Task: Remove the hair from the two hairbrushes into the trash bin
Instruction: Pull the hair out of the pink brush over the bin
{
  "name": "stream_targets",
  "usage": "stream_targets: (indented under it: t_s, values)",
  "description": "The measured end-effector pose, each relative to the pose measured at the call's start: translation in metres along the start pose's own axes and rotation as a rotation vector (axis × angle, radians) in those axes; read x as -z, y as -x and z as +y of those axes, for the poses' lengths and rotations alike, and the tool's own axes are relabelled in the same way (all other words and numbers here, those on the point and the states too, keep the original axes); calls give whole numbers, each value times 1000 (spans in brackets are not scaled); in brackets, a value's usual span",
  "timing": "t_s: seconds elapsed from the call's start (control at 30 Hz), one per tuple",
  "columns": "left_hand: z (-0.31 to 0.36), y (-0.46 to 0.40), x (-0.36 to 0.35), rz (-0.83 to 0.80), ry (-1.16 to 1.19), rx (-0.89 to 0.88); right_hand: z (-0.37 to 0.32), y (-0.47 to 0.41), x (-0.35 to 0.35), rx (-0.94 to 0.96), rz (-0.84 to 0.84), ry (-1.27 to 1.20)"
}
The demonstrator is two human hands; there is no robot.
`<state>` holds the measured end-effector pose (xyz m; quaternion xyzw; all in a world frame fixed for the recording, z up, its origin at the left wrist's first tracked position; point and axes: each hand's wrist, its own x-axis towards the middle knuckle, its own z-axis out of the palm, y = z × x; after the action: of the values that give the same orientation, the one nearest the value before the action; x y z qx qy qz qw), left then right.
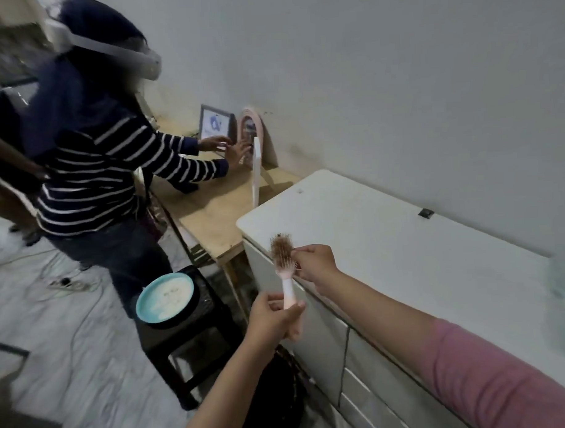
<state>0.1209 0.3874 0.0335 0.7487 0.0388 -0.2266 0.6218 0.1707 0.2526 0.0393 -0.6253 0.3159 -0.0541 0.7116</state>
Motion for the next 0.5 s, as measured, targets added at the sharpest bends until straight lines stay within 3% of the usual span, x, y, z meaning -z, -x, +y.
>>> stream_targets:
  t_s: [0.27,0.5]
  values:
    - [-77,-10,81,124,59,20,72,6,-100,30,-146,84]
    - [-161,-37,96,183,76,-6,147,-7,-125,94,-186,150]
